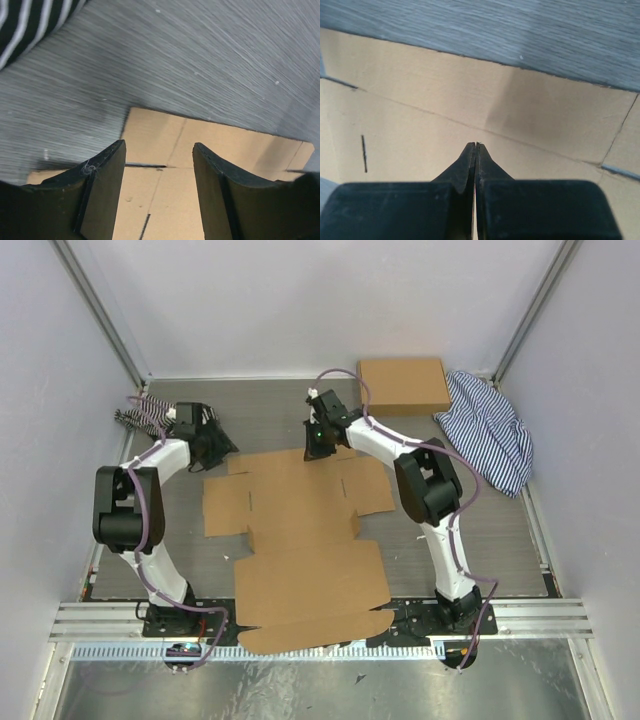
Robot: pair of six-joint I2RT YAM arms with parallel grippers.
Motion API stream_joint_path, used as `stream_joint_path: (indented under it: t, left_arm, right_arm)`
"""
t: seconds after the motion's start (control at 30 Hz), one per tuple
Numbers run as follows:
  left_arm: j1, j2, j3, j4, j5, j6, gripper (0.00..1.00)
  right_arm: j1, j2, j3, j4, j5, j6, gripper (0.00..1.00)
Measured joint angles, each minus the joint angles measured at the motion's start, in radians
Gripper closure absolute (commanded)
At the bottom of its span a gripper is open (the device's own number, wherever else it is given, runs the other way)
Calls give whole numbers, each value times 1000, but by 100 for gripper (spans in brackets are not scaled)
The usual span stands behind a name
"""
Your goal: Fold the paper box
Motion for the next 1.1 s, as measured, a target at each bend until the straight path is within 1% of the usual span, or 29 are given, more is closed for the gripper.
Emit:
stream_joint_path:
  t: [0.17, 0.4, 0.5, 0.67, 1.1]
  left_arm:
    - [44, 0, -60, 61, 1, -48, 38]
    - [47, 10, -81, 158, 20, -98, 39]
    - [49, 36, -81, 208, 31, -113, 39]
    - [61, 85, -80, 247, 46, -123, 40]
    - [80, 140, -69, 351, 133, -131, 45]
  right_arm:
    - [-3, 71, 30, 5, 14, 11, 99]
    - [0, 123, 90, 2, 70, 20, 99]
    - [3, 126, 95, -8, 98, 21, 99]
    - [5, 126, 95, -10, 125, 19, 99]
    - [5, 126, 95, -10, 126, 16, 99]
